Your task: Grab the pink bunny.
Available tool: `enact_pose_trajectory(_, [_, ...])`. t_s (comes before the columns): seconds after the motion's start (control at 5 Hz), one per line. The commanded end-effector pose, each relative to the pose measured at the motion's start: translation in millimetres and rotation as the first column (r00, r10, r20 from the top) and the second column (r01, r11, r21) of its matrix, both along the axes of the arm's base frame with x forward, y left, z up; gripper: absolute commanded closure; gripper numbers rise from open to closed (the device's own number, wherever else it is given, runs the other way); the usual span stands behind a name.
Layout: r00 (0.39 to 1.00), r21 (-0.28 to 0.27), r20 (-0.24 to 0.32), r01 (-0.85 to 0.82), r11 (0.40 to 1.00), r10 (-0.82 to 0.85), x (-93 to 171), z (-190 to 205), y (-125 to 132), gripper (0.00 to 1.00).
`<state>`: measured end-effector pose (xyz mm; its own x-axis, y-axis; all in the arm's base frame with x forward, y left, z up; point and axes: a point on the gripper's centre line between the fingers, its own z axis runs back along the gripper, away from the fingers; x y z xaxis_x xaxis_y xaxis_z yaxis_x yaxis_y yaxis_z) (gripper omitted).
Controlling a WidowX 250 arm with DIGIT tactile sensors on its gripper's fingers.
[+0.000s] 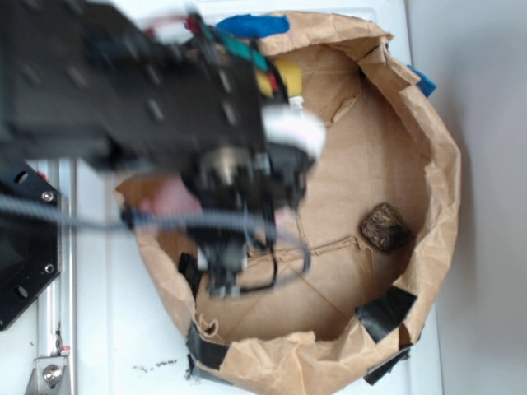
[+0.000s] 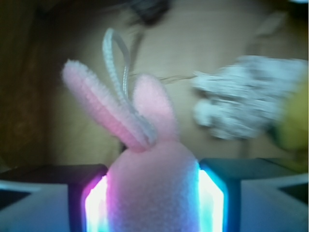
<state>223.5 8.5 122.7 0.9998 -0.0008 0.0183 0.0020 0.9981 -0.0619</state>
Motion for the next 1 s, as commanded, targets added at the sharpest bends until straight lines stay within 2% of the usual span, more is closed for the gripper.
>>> enact_pose_trajectory(0.0, [0.994, 0.093, 0.070, -0.092, 0.991, 0.085, 6.9, 47.1, 14.0, 1.00])
enact_pose_trajectory(0.4, [0.997, 0.140, 0.056, -0.059, 0.988, 0.051, 41.3, 37.9, 6.9, 1.00])
enact_pose_trajectory(0.8, [0.997, 0.144, 0.064, -0.045, 0.989, 0.036, 44.3, 34.4, -0.2, 1.00])
